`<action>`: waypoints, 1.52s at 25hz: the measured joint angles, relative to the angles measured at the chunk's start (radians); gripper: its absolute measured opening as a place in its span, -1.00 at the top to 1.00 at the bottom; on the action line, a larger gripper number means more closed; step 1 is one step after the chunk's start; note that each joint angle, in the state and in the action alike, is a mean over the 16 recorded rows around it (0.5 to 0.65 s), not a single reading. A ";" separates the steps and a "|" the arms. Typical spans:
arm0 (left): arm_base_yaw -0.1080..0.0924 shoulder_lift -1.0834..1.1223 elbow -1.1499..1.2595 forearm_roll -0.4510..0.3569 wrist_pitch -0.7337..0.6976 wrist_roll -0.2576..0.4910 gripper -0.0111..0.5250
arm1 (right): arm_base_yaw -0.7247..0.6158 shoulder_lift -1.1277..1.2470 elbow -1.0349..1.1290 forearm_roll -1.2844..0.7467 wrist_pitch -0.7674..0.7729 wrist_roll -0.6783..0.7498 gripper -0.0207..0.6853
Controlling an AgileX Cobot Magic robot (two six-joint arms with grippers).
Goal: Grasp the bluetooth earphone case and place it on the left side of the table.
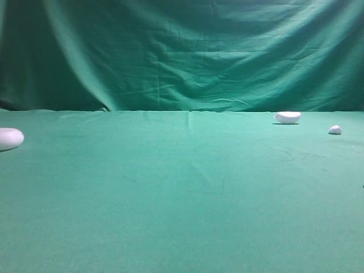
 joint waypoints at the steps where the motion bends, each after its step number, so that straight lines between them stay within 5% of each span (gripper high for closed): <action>1: 0.000 0.000 0.000 0.000 0.000 0.000 0.96 | -0.015 -0.024 0.024 -0.004 -0.021 -0.004 0.94; 20: 0.000 0.000 0.000 0.000 0.000 0.000 0.96 | -0.574 -0.598 0.626 -0.039 -0.440 -0.002 0.94; 38: 0.000 0.000 0.000 0.000 0.000 0.000 0.96 | -0.654 -0.702 0.819 -0.022 -0.530 0.010 0.94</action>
